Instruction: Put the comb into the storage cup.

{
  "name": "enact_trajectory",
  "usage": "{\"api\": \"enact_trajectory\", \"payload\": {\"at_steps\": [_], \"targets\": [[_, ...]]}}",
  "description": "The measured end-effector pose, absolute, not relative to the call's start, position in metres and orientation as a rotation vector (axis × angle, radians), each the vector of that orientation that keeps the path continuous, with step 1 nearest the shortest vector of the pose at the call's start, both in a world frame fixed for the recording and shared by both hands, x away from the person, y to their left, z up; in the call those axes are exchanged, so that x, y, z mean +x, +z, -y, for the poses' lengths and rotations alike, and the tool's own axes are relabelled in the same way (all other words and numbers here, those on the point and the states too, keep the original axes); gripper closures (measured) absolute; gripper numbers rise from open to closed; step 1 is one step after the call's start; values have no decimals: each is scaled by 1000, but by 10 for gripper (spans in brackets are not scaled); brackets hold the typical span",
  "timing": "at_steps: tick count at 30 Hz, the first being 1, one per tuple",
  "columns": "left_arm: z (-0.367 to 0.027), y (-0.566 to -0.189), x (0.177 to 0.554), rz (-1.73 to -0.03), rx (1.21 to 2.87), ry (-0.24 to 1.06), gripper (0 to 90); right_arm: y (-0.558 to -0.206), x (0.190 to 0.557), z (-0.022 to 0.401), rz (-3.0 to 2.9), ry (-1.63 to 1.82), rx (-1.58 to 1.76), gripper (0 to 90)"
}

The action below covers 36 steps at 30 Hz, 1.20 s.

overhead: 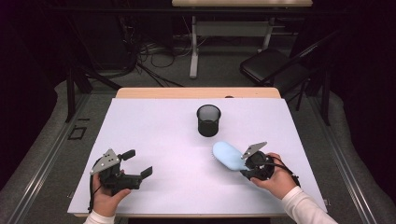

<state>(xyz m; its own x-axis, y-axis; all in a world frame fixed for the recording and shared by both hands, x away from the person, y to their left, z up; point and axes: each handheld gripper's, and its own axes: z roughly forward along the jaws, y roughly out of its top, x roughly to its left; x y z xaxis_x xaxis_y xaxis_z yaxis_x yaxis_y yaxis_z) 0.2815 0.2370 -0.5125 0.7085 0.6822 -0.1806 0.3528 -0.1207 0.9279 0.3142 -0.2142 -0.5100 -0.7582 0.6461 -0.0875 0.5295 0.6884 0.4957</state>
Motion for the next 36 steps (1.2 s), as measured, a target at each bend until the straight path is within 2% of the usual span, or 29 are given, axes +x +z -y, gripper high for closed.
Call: {"api": "enact_trajectory", "payload": {"at_steps": [36], "targets": [[-237,-513,282,-831,1731,346,11,-483,313,204,-2495,850,917,695]]}}
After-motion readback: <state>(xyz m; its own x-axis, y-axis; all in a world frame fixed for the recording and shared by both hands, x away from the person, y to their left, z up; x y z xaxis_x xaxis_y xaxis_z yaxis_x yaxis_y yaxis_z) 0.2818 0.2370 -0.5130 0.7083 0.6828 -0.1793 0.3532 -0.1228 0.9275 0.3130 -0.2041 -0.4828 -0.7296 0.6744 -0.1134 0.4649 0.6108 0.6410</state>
